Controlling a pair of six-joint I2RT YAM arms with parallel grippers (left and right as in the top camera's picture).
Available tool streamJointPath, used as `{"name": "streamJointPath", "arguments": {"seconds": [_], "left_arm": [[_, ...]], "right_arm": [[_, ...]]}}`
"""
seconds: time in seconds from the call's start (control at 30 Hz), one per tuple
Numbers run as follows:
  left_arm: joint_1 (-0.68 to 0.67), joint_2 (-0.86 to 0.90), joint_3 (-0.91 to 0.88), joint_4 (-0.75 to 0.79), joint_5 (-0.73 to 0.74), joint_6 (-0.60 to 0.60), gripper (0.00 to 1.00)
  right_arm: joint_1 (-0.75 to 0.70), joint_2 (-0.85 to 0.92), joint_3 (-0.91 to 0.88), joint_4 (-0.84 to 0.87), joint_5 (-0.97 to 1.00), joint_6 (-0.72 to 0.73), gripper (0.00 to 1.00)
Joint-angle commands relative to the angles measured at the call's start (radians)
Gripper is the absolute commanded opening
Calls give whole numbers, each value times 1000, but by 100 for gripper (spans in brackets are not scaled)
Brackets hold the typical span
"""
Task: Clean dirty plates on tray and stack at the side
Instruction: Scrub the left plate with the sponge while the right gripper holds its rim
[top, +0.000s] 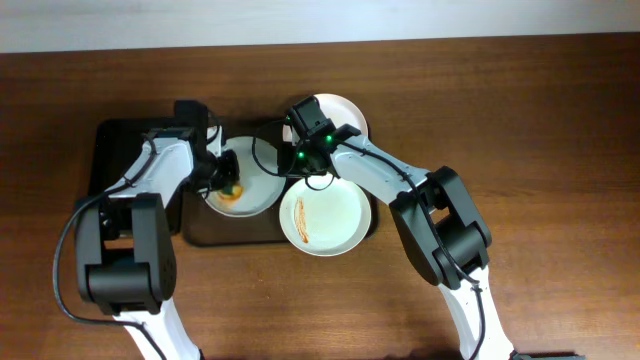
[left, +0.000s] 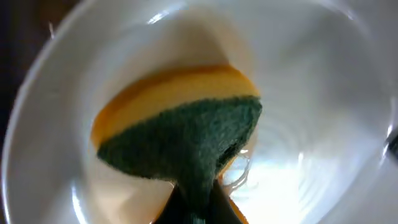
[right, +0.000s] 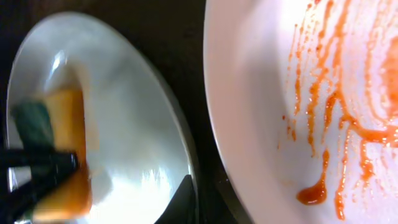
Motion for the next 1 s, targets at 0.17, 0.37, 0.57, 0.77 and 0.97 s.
{"name": "streamJointPath", "arguments": {"seconds": [0.17, 0.37, 0.57, 0.77, 0.97], "left_arm": [[2, 91, -41, 262, -14, -13, 1], [2, 90, 89, 127, 77, 81, 1], [0, 91, 133, -171, 296, 397, 1], [16, 91, 133, -110, -188, -45, 1], [16, 91, 133, -204, -559, -335, 1]], "right_arm": [[61, 3, -4, -25, -37, 40, 4], [55, 24, -4, -26, -44, 62, 4], [55, 24, -4, -22, -44, 62, 4], [42, 24, -4, -23, -53, 62, 4], [36, 24, -4, -24, -52, 73, 4]]}}
